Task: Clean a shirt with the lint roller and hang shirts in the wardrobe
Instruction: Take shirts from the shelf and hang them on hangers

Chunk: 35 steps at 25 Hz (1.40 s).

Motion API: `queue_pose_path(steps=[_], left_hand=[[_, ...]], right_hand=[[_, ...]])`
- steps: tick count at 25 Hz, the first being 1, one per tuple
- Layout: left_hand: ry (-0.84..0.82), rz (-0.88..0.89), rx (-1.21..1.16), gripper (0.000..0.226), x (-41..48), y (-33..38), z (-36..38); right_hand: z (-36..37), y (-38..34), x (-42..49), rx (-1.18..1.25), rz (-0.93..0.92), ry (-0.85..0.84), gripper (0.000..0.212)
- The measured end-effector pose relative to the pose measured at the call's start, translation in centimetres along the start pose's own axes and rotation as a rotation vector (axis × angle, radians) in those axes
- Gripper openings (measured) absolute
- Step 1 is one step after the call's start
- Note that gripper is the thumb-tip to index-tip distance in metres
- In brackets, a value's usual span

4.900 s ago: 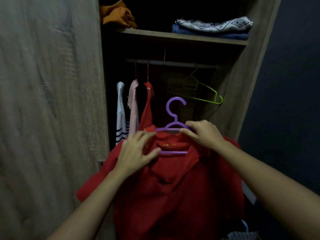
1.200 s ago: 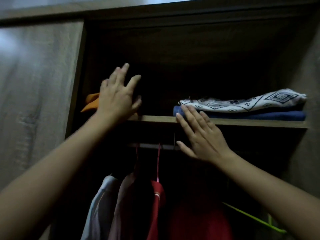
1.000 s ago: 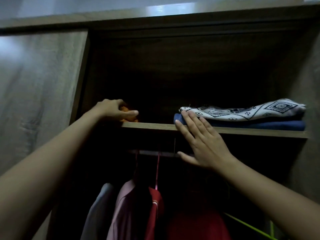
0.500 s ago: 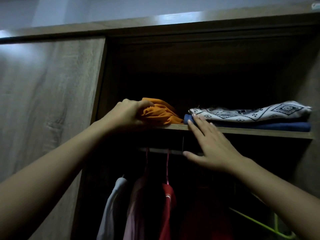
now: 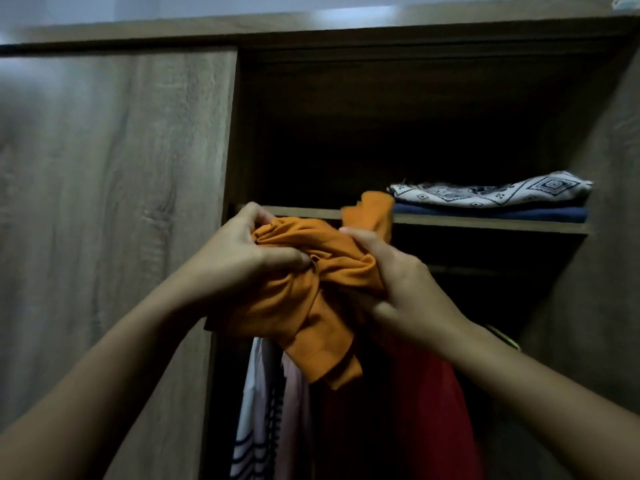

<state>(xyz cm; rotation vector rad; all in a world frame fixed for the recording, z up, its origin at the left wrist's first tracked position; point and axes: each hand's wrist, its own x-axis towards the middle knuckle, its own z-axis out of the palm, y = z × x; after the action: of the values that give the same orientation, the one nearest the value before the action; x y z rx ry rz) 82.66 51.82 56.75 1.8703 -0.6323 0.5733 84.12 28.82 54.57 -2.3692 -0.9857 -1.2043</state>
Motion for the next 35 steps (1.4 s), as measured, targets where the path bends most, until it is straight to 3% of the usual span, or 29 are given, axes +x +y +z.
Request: queue_pose_path(steps=[5,7,10,11,13,16,17,20,23,26,29,33,35], left_hand=[[-0.227,-0.258,-0.176,0.073,-2.1,-3.2,-0.4],[-0.344,-0.274,-0.362,0.078,-3.8,-4.2,0.0],[-0.409,-0.206,-0.477,0.118,-5.7,-5.3,0.5],[-0.408,-0.165,-0.467,0.122,-6.4,-5.4,0.7],[-0.342,-0.02,-0.322,0.101,-7.6,-5.8,1.4],[-0.079,0.125,-0.086,0.031,-7.7,-6.6,1.7],[-0.02,0.121,-0.058,0.022,-7.6,-6.8,1.4],[-0.014,0.116,0.122,0.027,-7.7,-7.0,0.9],[-0.042,0.048,0.184,0.027,-8.2,-7.2,1.3],[-0.02,-0.119,-0.008,0.034,-8.7,-7.1,1.1],[-0.021,-0.243,-0.115,0.02,-9.0,-7.1,0.6],[-0.105,-0.451,-0.309,0.038,-9.4,-7.2,0.6],[-0.07,-0.511,-0.483,0.034,-9.7,-6.8,0.7]], right_hand=[[0.9,-2.3,-2.1,0.055,0.249,-0.041,0.017],[1.0,-3.2,-2.9,0.043,0.357,-0.045,0.015],[0.8,-4.7,-3.9,0.031,0.494,-0.038,0.018],[0.7,-5.1,-4.1,0.028,0.539,-0.041,0.018],[0.4,-6.2,-4.5,0.028,0.612,-0.047,0.024],[-0.3,-7.4,-5.3,-0.046,0.636,-0.091,0.025],[-0.6,-7.8,-5.7,-0.071,0.635,-0.149,0.023],[-1.1,-8.6,-7.0,-0.079,0.62,-0.334,0.02],[-1.5,-8.9,-8.0,-0.209,0.569,-0.368,0.023],[-1.9,-8.9,-8.3,-0.356,0.58,-0.311,0.028],[-2.6,-8.6,-8.2,-0.322,0.588,-0.281,0.026],[-3.1,-7.8,-9.5,-0.294,0.671,-0.246,0.019],[-3.0,-7.0,-10.4,-0.324,0.721,-0.306,0.021]])
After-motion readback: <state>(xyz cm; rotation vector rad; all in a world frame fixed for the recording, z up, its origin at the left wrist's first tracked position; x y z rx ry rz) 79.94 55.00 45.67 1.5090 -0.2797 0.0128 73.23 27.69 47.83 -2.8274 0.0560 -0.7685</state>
